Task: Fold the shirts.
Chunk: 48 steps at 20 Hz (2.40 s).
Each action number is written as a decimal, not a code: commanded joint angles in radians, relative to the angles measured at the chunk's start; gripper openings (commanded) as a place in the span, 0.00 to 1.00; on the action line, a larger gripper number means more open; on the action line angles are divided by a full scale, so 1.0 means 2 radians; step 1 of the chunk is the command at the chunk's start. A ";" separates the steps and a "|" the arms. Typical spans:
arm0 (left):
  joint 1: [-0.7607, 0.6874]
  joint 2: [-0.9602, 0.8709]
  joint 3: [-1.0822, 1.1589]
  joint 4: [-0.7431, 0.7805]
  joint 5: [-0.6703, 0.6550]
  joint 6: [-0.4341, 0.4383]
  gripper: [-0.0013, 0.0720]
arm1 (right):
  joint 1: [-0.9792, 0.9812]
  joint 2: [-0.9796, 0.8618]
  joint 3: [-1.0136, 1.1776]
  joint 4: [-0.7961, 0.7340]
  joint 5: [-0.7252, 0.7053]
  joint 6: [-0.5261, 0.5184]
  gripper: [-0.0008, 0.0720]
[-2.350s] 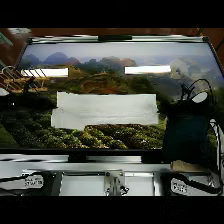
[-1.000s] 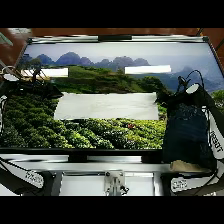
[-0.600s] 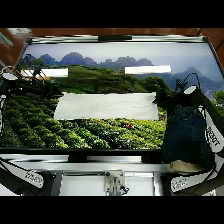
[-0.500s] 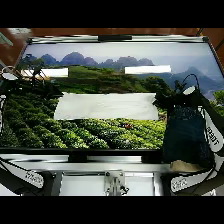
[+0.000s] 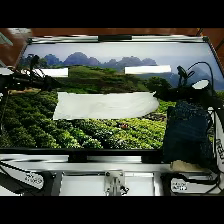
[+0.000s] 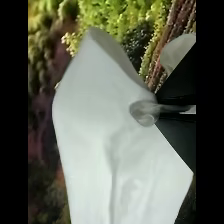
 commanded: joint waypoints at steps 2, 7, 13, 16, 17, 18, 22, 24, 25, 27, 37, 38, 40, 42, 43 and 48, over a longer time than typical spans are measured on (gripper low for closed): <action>-0.073 0.016 -0.001 -0.020 0.011 0.019 0.06 | 0.000 0.091 0.001 0.022 0.008 0.040 0.11; -0.211 0.011 -0.015 -0.020 0.131 0.005 0.06 | 0.000 0.158 0.001 0.021 0.049 0.134 0.11; -0.339 -0.023 -0.015 -0.021 0.237 -0.045 0.06 | 0.000 0.244 0.001 0.021 0.067 0.206 0.11; -0.385 -0.038 -0.015 -0.023 0.241 -0.048 0.06 | 0.000 0.283 0.001 0.023 0.067 0.235 0.11; -0.396 -0.042 -0.015 -0.023 0.244 -0.049 0.06 | 0.000 0.293 0.001 0.023 0.070 0.244 0.11; -0.406 -0.046 -0.015 -0.027 0.248 -0.056 0.06 | 0.000 0.302 0.001 0.022 0.074 0.247 0.11; -0.432 -0.065 -0.014 -0.085 0.302 -0.064 0.06 | 0.000 0.320 0.001 0.029 0.085 0.264 0.11; -0.433 -0.077 -0.014 -0.124 0.311 -0.075 0.06 | 0.000 0.322 0.001 0.043 0.083 0.264 0.11; -0.430 -0.083 -0.014 -0.146 0.305 -0.074 0.06 | 0.000 0.321 0.001 0.043 0.079 0.264 0.11; -0.420 -0.082 -0.014 -0.153 0.286 -0.070 0.06 | 0.000 0.321 0.001 0.043 0.073 0.264 0.11; -0.209 0.178 -0.014 0.150 0.240 -0.136 0.06 | 0.162 0.217 0.001 0.023 -0.082 0.255 0.11; -0.178 0.208 -0.014 0.159 0.233 -0.136 0.06 | 0.195 0.197 0.001 0.027 -0.112 0.256 0.11; -0.113 0.263 -0.014 0.160 0.219 -0.136 0.06 | 0.251 0.157 0.001 0.053 -0.170 0.255 0.11; -0.060 0.305 -0.014 0.160 0.201 -0.137 0.06 | 0.300 0.111 0.001 0.079 -0.223 0.255 0.11; -0.039 0.320 -0.014 0.160 0.189 -0.144 0.06 | 0.319 0.086 0.001 0.090 -0.242 0.255 0.11; -0.009 0.353 -0.015 0.160 0.107 -0.152 0.06 | 0.379 -0.026 0.001 0.171 -0.316 0.254 0.11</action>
